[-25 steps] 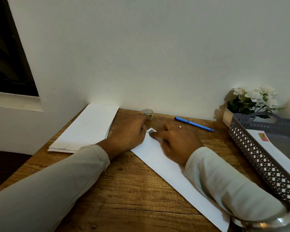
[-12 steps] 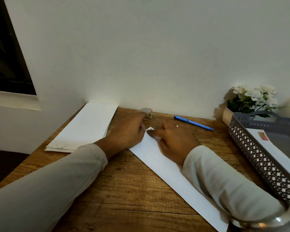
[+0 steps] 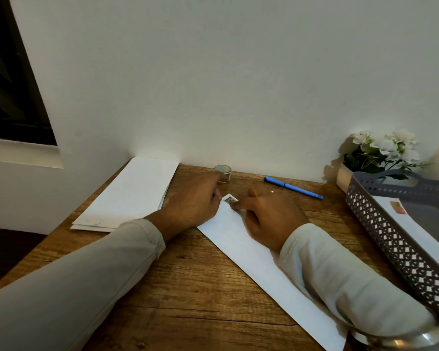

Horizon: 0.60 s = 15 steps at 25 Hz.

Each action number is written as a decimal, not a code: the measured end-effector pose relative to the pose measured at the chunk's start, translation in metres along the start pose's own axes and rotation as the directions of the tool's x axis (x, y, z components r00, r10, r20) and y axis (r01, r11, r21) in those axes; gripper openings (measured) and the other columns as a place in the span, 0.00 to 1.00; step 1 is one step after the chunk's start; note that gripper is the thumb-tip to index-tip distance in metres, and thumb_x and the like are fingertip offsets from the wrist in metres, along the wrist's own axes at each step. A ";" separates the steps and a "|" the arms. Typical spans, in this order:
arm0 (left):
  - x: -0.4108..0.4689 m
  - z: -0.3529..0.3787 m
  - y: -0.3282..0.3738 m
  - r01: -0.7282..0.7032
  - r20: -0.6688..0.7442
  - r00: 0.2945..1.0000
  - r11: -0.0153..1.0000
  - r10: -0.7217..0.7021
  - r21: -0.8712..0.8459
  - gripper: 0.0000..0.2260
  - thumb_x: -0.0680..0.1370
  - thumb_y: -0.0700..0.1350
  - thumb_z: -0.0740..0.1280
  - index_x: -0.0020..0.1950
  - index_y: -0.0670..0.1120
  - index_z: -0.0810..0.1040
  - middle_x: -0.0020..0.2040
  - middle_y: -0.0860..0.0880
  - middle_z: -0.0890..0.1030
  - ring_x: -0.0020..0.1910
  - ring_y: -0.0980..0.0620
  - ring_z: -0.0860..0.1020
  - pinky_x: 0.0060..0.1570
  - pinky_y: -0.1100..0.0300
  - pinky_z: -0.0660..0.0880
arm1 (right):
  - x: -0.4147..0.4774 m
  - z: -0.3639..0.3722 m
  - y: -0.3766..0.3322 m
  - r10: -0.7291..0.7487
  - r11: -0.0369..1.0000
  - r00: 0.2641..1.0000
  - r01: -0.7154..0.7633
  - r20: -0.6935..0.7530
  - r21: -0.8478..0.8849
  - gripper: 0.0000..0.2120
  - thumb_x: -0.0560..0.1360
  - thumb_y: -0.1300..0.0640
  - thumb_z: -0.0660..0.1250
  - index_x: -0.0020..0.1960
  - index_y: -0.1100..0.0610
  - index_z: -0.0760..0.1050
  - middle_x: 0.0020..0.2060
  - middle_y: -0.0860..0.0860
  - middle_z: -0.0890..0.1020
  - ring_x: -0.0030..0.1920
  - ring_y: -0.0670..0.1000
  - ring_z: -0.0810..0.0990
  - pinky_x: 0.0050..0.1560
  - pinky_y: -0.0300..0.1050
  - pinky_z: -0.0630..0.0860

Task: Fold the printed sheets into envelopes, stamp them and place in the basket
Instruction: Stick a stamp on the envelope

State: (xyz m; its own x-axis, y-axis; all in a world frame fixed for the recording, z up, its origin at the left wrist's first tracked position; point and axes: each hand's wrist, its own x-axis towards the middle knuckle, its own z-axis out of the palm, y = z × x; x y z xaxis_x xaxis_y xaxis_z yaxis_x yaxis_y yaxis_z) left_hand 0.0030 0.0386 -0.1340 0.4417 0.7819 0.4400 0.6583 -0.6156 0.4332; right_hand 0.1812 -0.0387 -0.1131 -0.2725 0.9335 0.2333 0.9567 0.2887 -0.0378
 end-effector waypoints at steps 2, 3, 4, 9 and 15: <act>0.001 0.000 0.001 -0.001 -0.005 1.000 1.000 0.001 -0.012 0.18 0.80 0.41 0.65 0.71 0.48 0.74 0.54 0.51 0.82 0.42 0.60 0.72 0.37 0.74 0.64 | 0.002 -0.001 -0.001 -0.018 1.000 1.000 0.018 0.025 -0.003 0.21 0.84 0.52 0.57 0.75 0.40 0.67 0.54 0.47 0.74 0.47 0.46 0.69 0.35 0.34 0.59; 0.000 0.000 0.000 -0.005 -0.009 1.000 1.000 0.005 -0.015 0.18 0.80 0.41 0.65 0.71 0.48 0.74 0.55 0.51 0.82 0.43 0.60 0.72 0.38 0.75 0.64 | 0.004 0.000 -0.002 -0.013 1.000 0.999 0.014 0.034 -0.003 0.22 0.84 0.52 0.56 0.76 0.39 0.65 0.57 0.48 0.75 0.47 0.47 0.69 0.37 0.35 0.61; 0.000 0.001 0.000 -0.009 -0.013 1.000 1.000 0.009 -0.015 0.18 0.80 0.41 0.65 0.71 0.48 0.74 0.56 0.50 0.82 0.44 0.60 0.71 0.38 0.75 0.64 | 0.006 0.001 -0.002 -0.004 1.000 0.999 0.004 0.043 -0.006 0.22 0.84 0.52 0.55 0.77 0.38 0.64 0.59 0.48 0.75 0.48 0.47 0.71 0.40 0.36 0.65; -0.001 0.000 -0.001 -0.007 -0.013 1.000 1.000 0.007 0.003 0.18 0.80 0.41 0.65 0.70 0.48 0.74 0.56 0.50 0.82 0.43 0.60 0.71 0.37 0.75 0.64 | 0.004 0.002 0.002 -0.003 0.999 1.000 0.002 0.011 0.051 0.20 0.83 0.52 0.58 0.73 0.40 0.72 0.43 0.41 0.70 0.45 0.46 0.72 0.37 0.39 0.67; -0.001 0.000 -0.001 -0.015 -0.015 1.000 1.000 0.015 0.006 0.18 0.80 0.41 0.65 0.71 0.48 0.74 0.56 0.50 0.82 0.44 0.60 0.71 0.39 0.75 0.63 | 0.003 0.000 -0.002 0.009 1.000 0.999 -0.009 0.036 -0.006 0.21 0.84 0.51 0.54 0.76 0.39 0.66 0.62 0.48 0.75 0.56 0.52 0.77 0.48 0.42 0.74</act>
State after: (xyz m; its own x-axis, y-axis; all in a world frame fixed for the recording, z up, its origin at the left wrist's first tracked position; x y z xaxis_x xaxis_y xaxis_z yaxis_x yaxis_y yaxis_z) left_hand 0.0019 0.0383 -0.1348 0.4428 0.7708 0.4580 0.6549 -0.6269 0.4220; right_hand 0.1782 -0.0363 -0.1126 -0.2672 0.9430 0.1983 0.9596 0.2792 -0.0345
